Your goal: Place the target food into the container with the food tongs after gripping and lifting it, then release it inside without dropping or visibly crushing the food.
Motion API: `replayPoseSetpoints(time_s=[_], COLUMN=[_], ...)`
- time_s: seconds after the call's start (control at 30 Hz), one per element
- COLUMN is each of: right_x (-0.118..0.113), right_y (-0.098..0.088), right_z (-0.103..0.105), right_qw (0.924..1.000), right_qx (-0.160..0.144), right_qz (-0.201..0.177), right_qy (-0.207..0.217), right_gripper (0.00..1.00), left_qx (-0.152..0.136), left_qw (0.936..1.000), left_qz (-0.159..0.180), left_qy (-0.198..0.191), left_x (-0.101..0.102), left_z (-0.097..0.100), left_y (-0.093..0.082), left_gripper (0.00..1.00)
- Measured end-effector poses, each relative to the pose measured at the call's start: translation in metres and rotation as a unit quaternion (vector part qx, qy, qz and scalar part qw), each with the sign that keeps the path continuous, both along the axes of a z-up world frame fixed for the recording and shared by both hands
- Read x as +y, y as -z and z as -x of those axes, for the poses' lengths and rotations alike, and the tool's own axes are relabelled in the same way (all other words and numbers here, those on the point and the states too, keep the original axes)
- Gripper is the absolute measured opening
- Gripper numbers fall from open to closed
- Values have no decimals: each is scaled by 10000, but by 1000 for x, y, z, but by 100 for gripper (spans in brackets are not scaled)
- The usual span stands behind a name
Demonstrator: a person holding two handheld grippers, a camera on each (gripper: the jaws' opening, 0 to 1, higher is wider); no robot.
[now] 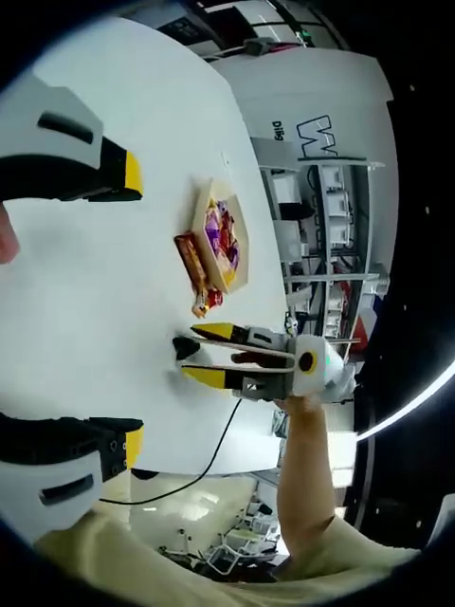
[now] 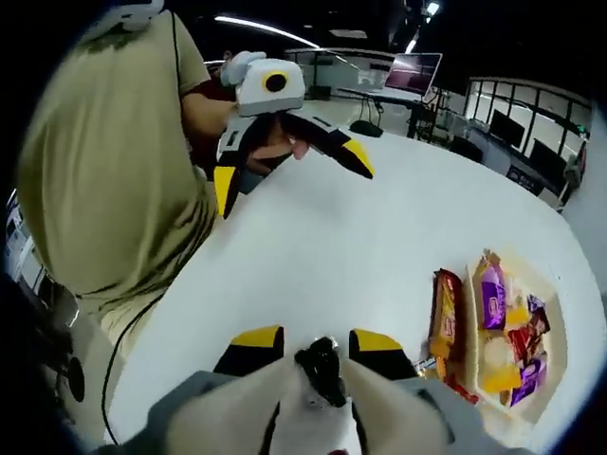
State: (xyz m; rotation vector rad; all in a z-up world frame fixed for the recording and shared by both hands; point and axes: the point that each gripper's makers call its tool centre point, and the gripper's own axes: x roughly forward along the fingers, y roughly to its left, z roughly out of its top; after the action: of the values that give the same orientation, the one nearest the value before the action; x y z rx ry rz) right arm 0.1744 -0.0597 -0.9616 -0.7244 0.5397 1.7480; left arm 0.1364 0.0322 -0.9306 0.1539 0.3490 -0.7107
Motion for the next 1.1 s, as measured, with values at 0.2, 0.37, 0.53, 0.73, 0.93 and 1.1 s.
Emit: replayPoseSetpoints(time_s=[0.2, 0.37, 0.53, 0.73, 0.93, 1.1], right_x=[0, 0, -1, -3, -4, -2], right_y=[0, 0, -1, -4, -3, 0], right_z=[0, 2, 5, 15, 16, 14], right_qw=[9990, 9976, 9981, 9990, 9971, 9964], right_qx=[-112, -128, -205, -396, -454, -409], right_qz=[-69, -105, -174, -161, -48, 60], right_qy=[439, 672, 553, -145, -604, -743], right_gripper=[23, 23, 25, 25, 24, 23], left_qx=[4, -9, -16, -22, -19, -16], left_qw=[10000, 10000, 10000, 10000, 10000, 10000], left_qz=[11, 31, 41, 37, 36, 32], left_qy=[0, -3, 6, -3, -6, -15], left_x=[0, 0, -1, 0, 0, 1], left_z=[1, 1, 2, 3, 3, 3], left_y=[1, 0, 0, -1, -1, 0], left_gripper=[92, 92, 92, 92, 92, 92])
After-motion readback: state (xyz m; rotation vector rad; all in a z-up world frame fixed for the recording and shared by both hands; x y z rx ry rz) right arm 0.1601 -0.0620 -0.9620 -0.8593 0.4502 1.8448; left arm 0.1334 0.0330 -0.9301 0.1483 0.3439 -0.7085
